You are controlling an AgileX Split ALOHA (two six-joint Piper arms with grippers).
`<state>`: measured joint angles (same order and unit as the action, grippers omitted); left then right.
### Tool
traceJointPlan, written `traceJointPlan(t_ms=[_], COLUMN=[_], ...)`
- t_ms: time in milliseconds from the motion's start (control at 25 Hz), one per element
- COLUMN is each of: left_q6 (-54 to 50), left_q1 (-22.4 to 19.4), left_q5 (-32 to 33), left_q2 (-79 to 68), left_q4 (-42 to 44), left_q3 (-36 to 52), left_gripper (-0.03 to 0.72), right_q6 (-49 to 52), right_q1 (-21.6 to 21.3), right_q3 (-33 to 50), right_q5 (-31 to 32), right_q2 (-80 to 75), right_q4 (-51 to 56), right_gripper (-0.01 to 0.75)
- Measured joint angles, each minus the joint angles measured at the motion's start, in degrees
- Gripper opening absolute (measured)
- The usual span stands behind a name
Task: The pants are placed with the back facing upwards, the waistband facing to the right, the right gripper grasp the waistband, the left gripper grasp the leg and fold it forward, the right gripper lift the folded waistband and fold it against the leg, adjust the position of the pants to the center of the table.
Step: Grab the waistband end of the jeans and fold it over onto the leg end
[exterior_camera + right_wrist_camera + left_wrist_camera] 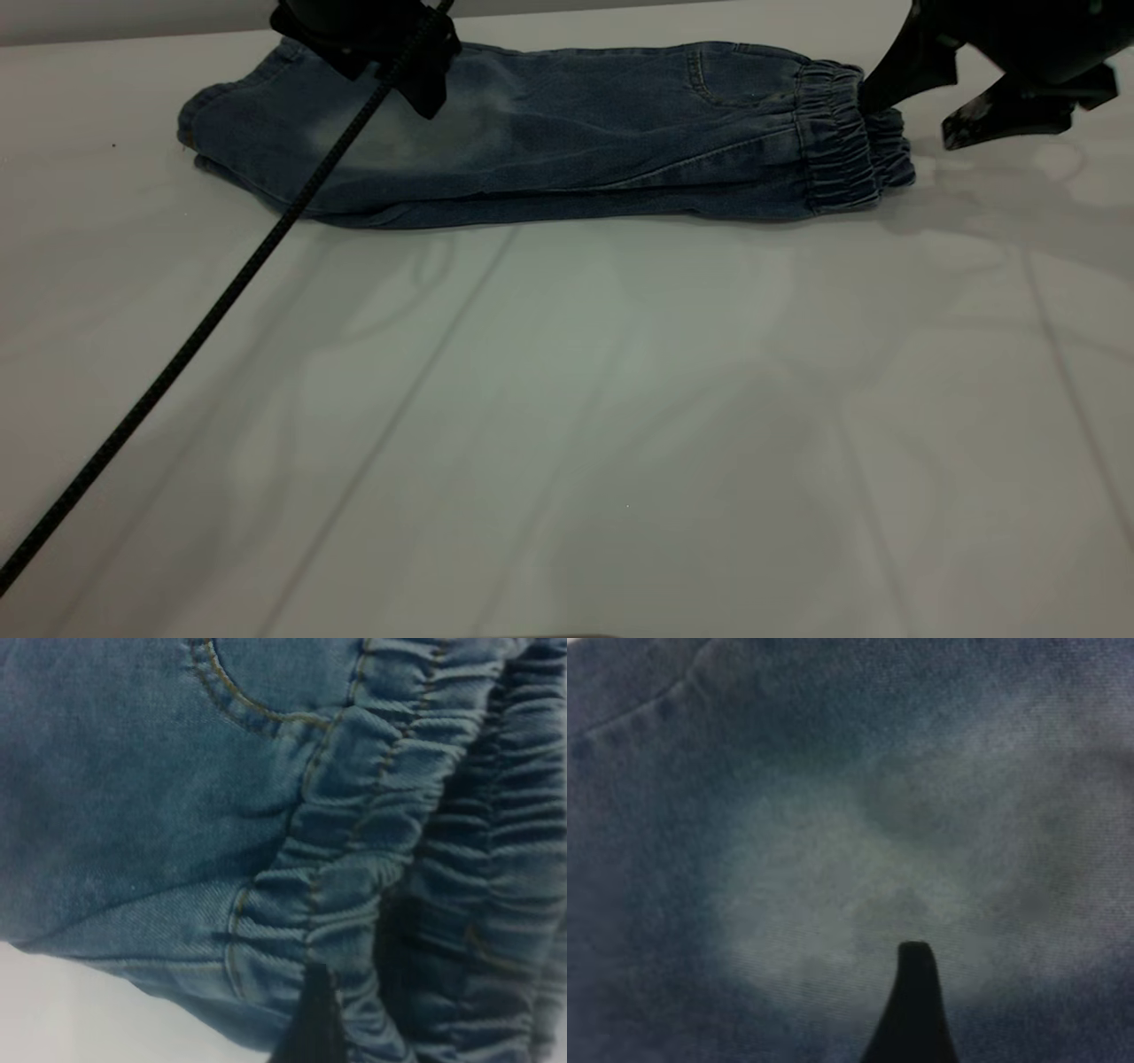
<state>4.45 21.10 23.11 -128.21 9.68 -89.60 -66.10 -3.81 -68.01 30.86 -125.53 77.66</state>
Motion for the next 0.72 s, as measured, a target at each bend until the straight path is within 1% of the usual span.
traceJointPlan(t_ms=[160,320,600,720], left_q6=[-0.5,-0.6,-0.9,-1.0], left_q1=[0.1,0.1,0.1,0.1], left_q5=[-0.3,-0.5,-1.8,-2.4], left_q2=[-0.4,-1.2,-3.4,-4.3], left_q4=[-0.1,-1.1,-2.4,-2.8], left_q3=[0.0,0.0,0.0,0.0], left_gripper=[0.563,0.563,0.563,0.565], right_q6=[-8.9,-15.3,-17.5,-17.6], right_q1=[0.0,0.0,-0.1,-0.1], right_q3=[-0.2,-0.3,-0.5,-0.8], right_q5=[2.9,4.4,7.2,8.3], right_q2=[-2.6,-4.8,-7.3,-8.2], right_q4=[8.7,14.4,17.5,18.3], right_gripper=[0.594,0.594,0.594,0.580])
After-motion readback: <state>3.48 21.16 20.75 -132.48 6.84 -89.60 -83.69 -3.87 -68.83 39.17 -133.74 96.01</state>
